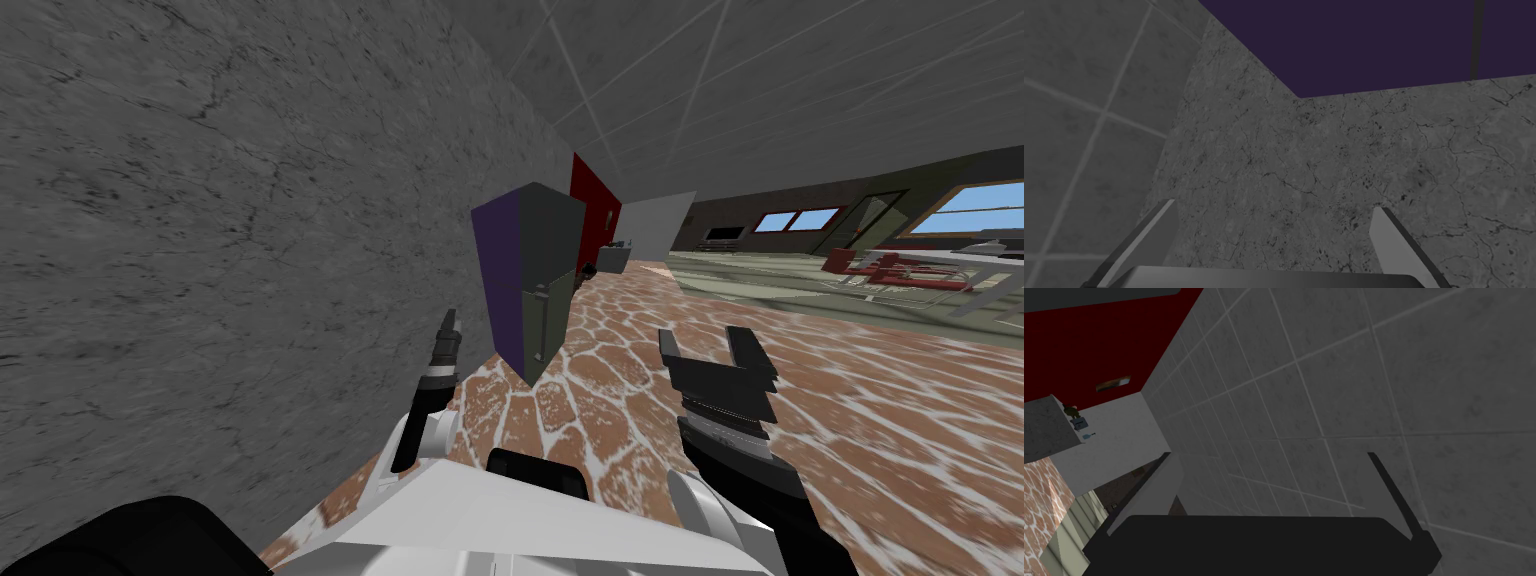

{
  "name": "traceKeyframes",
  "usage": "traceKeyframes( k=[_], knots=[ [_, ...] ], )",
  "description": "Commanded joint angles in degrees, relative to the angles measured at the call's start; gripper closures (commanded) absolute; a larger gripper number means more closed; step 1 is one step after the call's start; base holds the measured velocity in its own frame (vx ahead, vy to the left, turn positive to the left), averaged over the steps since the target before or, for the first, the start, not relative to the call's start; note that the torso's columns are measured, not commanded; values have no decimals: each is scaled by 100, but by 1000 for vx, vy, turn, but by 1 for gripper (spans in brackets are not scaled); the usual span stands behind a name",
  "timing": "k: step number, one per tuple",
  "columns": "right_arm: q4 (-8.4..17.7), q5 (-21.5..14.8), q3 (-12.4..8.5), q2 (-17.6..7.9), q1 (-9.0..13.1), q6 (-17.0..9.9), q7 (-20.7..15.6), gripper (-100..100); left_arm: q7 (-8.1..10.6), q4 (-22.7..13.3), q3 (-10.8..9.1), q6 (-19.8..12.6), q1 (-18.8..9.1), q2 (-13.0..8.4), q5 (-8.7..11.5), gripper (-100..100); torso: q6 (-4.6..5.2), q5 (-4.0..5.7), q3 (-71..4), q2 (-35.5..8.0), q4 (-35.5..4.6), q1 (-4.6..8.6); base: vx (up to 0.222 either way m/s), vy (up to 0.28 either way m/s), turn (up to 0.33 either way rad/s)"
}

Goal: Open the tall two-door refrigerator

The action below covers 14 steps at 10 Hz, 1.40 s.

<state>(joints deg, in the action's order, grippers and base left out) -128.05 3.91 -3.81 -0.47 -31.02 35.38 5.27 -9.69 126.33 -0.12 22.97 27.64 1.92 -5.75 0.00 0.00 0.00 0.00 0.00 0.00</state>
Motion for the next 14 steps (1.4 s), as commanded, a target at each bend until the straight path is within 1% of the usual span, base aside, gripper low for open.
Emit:
traceKeyframes(
  k=[1,3,9,10,11,14],
  knots=[
    [0,0,0,0,0,0,0,0,0,0,0,0,0,0,0,0,0,0,-467,-232,-235,0,0,0,0],
    [-1,0,0,0,0,0,0,0,0,1,0,0,0,0,0,0,0,0,-2014,-1003,-1006,0,0,0,0],
    [-2,0,0,0,0,1,0,0,0,2,0,1,0,0,0,0,0,0,-7073,-3539,-3537,0,0,0,0],
    [-2,0,0,0,0,1,0,0,4,-47,0,-44,-64,-237,-8,-100,0,0,-7919,-3962,-3960,0,6,-7,-5],
    [0,0,0,0,0,0,0,0,8,-97,0,-89,-129,-399,-17,-100,0,0,-8314,-4155,-4149,0,0,-13,-7],
    [1,0,0,0,0,0,0,0,28,-325,0,-304,-438,-809,-58,-100,0,1,-8457,-4225,-4226,3,2,-25,-13]
  ],
)
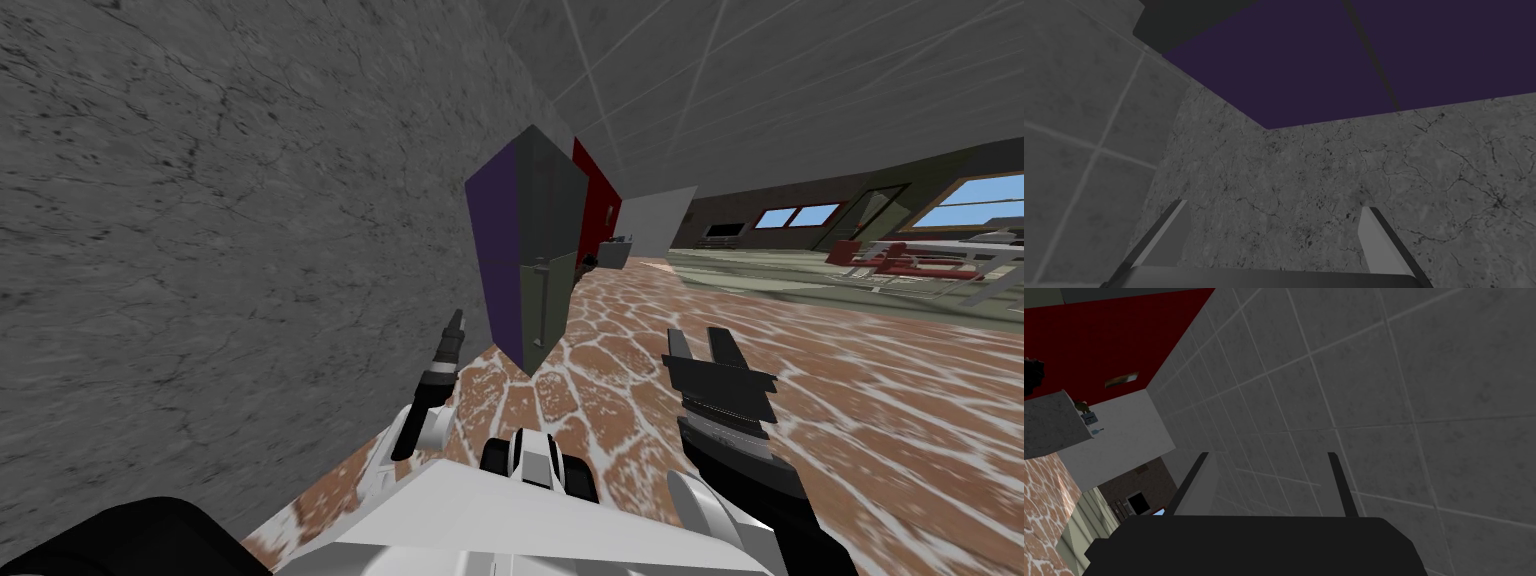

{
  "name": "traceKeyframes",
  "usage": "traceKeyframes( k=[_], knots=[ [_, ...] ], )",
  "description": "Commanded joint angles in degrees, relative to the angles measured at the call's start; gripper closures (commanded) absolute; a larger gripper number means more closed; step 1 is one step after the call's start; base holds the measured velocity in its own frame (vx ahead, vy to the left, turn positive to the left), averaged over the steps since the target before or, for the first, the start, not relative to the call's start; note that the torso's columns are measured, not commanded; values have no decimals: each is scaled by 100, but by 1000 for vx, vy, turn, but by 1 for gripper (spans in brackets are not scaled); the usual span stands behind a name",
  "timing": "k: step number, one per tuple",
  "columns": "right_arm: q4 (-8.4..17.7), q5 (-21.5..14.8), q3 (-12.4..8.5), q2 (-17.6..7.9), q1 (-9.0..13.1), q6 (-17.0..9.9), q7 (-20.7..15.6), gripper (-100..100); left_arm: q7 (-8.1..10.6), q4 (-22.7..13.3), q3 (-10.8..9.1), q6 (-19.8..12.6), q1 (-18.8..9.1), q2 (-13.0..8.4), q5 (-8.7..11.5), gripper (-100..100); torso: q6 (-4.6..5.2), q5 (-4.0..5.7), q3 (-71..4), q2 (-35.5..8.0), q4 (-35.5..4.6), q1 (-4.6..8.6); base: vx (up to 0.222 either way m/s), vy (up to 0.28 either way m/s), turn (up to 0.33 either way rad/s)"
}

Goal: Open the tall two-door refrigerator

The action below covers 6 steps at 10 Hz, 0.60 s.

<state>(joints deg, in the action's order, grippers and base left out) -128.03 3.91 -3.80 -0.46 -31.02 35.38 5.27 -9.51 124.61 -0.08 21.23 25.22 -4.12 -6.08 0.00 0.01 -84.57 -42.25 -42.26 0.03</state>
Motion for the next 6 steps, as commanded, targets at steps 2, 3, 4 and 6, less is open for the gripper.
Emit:
traceKeyframes(
  k=[2,3,4,6],
  knots=[
    [0,0,0,0,0,0,0,0,27,-353,-3,-328,-480,-367,-64,-100,0,0,-1,-2,-2,0,5,-39,-19],
    [0,0,0,0,0,0,0,0,36,-465,-3,-439,-636,-417,-85,-100,0,0,0,-4,-3,1,2,-43,-20],
    [0,0,0,0,0,0,0,0,46,-583,-3,-557,-803,-453,-109,-100,0,0,1,-5,-3,-1,4,-51,-24],
    [0,0,0,0,0,0,0,0,68,-837,-2,-815,-1182,-496,-160,-100,0,0,0,-3,-2,0,6,-54,-20]
  ],
)
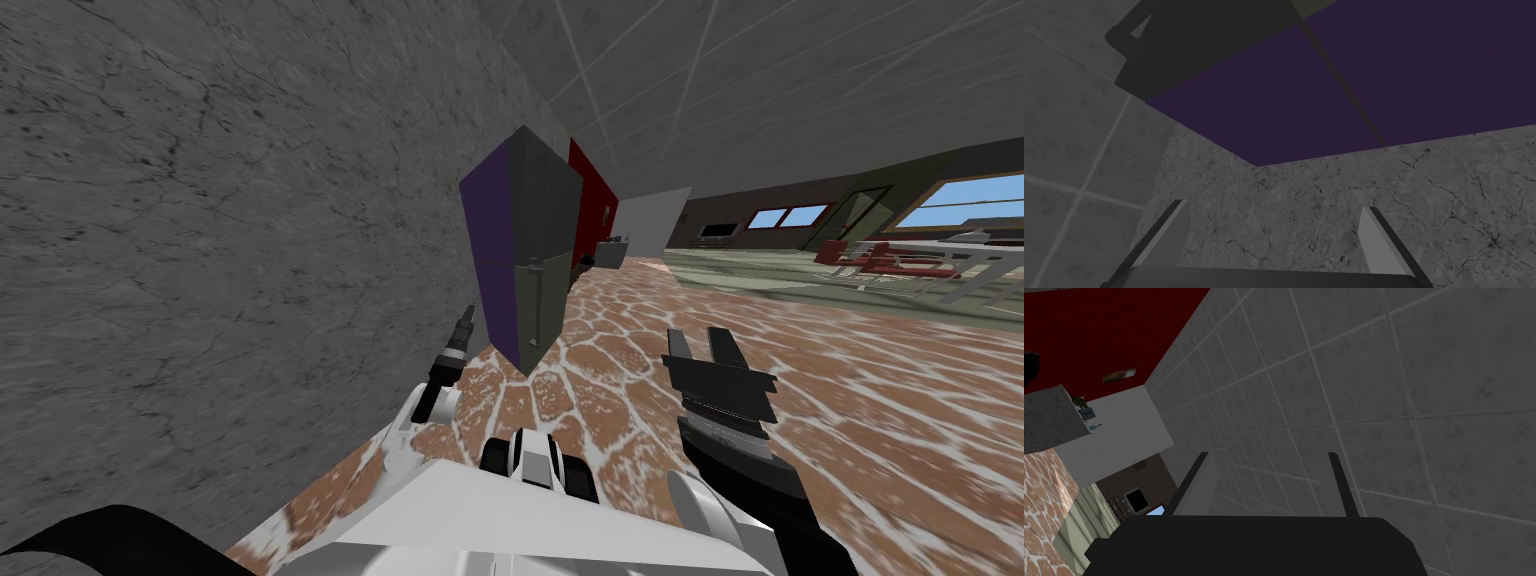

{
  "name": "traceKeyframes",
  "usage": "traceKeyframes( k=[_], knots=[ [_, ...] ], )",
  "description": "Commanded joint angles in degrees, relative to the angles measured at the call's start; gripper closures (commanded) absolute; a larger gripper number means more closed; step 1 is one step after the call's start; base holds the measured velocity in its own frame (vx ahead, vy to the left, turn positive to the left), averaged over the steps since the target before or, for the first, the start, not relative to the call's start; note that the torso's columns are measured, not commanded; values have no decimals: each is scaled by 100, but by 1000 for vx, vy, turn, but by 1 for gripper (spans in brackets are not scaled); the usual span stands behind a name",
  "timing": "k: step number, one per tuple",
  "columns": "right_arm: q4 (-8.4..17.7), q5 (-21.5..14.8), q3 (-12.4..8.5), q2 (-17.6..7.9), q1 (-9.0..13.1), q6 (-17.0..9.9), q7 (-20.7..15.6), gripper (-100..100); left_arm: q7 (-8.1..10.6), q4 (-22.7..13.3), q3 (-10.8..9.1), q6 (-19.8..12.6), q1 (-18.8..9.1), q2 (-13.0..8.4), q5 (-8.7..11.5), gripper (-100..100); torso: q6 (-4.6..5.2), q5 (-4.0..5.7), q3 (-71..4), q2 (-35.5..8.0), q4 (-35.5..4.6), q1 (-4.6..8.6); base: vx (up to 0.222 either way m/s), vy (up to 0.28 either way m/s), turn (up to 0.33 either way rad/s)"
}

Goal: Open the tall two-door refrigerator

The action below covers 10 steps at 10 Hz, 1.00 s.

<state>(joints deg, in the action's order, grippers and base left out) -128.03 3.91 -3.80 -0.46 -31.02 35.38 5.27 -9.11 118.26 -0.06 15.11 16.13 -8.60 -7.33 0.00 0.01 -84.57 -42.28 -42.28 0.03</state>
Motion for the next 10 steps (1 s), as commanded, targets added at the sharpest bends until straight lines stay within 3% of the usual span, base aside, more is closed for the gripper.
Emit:
traceKeyframes(
  k=[1,9,10],
  knots=[
    [0,0,0,0,0,0,0,0,41,-336,-4,-340,-471,-65,-62,-100,0,-1,0,0,0,-4,4,-55,-27],
    [0,0,0,0,0,0,0,0,120,-1253,-3,-1264,-1730,-94,-245,-100,1,-1,0,0,0,-3,5,-45,-20],
    [0,0,0,0,0,0,0,0,120,-1253,-3,-1264,-1802,-94,-245,-100,0,0,0,0,0,0,9,-37,-14]
  ],
)
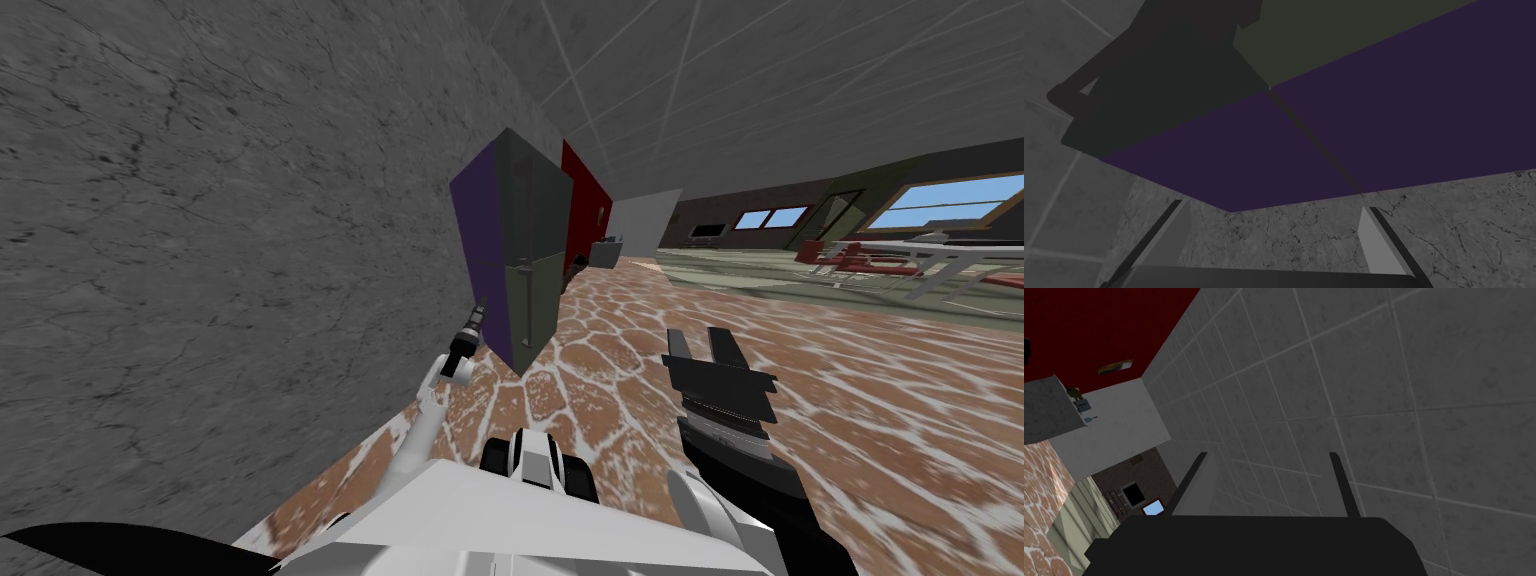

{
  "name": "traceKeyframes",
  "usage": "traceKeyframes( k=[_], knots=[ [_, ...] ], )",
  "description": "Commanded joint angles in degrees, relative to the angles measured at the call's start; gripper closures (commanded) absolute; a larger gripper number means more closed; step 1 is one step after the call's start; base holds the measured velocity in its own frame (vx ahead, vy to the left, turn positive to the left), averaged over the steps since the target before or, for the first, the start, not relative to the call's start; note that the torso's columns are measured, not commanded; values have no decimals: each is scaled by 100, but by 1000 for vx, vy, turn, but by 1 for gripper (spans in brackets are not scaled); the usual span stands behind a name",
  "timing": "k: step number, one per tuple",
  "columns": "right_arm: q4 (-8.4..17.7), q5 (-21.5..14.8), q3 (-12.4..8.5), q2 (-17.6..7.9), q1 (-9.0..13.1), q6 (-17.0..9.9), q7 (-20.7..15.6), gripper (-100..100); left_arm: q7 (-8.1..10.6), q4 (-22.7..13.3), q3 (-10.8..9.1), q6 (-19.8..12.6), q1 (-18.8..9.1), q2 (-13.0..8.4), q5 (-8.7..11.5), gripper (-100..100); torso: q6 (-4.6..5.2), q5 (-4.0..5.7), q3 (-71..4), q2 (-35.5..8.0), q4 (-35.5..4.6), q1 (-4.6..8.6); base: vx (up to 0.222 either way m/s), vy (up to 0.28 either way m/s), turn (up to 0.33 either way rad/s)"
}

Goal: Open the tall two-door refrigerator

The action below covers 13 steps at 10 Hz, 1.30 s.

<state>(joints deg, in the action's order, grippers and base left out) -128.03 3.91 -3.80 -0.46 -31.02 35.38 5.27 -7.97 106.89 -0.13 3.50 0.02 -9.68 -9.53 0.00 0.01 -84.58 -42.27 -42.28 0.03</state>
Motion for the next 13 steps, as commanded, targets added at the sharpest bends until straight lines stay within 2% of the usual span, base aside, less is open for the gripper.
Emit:
traceKeyframes(
  k=[1,2,3,4,5,7,8,10,11,12,13],
  knots=[
    [0,0,0,0,0,0,0,0,21,-291,4,-270,-405,15,-57,-100,-1,-1,0,0,0,-5,8,-41,-20],
    [0,0,0,0,0,0,0,0,36,-472,4,-441,-566,15,-90,-100,0,-1,0,0,0,-4,5,-59,-35],
    [0,0,0,0,0,0,0,0,36,-472,4,-441,-677,15,-90,-100,0,0,1,-2,0,2,7,-41,-6],
    [0,0,0,0,0,0,0,0,52,-660,4,-614,-899,16,-122,-100,0,0,1,-1,-1,-4,6,-38,-22],
    [0,0,0,0,0,0,0,0,52,-660,4,-614,-926,16,-122,-100,0,-2,1,-2,0,-6,6,-33,-10],
    [0,0,0,0,0,0,0,0,85,-1048,5,-963,-1342,20,-187,-100,1,-1,0,-1,-1,-4,7,-46,-25],
    [0,0,0,0,0,0,0,0,85,-1048,5,-963,-1427,20,-187,-100,0,0,1,-1,0,2,4,-43,-10],
    [0,0,0,0,0,0,0,0,119,-1440,5,-1312,-1830,26,-251,-100,1,-1,0,0,0,-3,12,-53,-25],
    [0,0,0,0,0,0,0,0,119,-1448,5,-1312,-1926,26,-251,-100,0,0,-1,1,1,1,8,-41,-11],
    [0,0,0,0,0,0,0,0,136,-1644,6,-1484,-2119,30,-282,-100,-1,-1,1,-2,-1,-7,2,-39,-20],
    [0,0,0,0,0,0,0,0,136,-1649,6,-1484,-2173,30,-282,-100,0,-2,3,-4,-1,-6,0,-32,-10]
  ],
)
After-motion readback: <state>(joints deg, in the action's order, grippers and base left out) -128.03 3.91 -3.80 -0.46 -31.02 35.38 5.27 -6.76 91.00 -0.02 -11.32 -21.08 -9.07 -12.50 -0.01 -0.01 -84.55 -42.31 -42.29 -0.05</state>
